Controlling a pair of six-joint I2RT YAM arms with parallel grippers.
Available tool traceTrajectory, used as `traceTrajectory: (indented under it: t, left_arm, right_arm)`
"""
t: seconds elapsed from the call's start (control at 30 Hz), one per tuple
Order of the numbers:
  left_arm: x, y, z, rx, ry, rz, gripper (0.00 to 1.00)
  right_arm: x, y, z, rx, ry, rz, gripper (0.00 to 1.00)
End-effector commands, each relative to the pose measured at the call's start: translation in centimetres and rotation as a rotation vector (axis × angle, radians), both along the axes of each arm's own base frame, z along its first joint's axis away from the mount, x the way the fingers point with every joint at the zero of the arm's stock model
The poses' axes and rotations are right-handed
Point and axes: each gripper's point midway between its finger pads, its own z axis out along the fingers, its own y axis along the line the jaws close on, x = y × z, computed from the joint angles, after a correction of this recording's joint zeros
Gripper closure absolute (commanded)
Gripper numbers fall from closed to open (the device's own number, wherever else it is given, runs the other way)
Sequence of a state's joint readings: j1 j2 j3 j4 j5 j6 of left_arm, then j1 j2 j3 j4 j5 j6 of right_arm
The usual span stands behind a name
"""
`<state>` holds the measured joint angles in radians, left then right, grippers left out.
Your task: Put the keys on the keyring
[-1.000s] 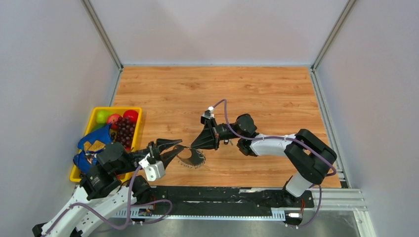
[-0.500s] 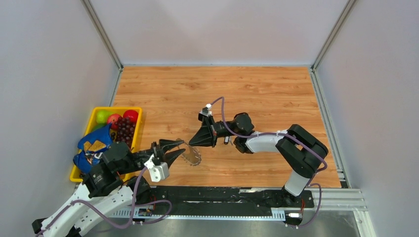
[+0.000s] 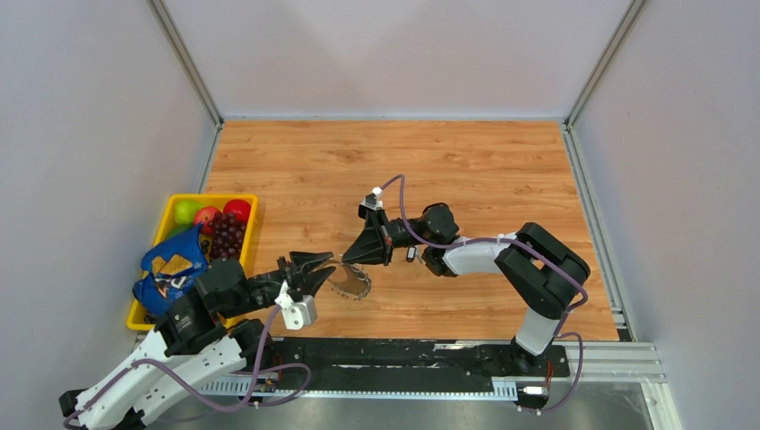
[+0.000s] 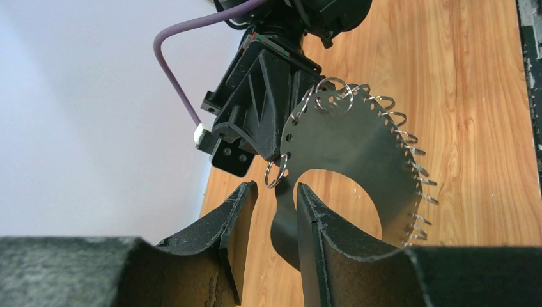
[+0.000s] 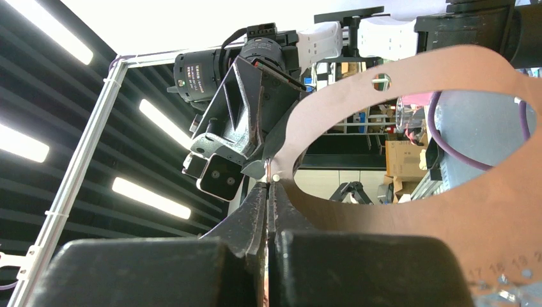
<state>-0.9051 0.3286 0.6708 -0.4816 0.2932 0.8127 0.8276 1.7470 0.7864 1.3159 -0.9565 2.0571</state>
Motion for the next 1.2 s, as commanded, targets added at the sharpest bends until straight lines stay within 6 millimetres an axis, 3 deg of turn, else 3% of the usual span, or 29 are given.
traceTrajectory:
  t: [0.0, 0.67, 1.17]
  left_arm:
    - [0.6, -0.1, 0.6, -0.004, -0.056, 0.014, 0.6]
    - [1.0, -0.8, 1.0, 0.043, -0.092, 0.015, 0.63]
    - [1.9, -0.3, 2.5, 0.044, -0.182, 0.062, 0.63]
  right_arm:
    - [-0.1, -0.7, 3.3, 0.081, 0.029, 0.032, 1.0]
    - [0.1, -1.0, 2.6, 0.072, 0.042, 0.024, 1.0]
    - [0.9, -1.1, 1.7, 0.069, 0.07, 0.01, 1.0]
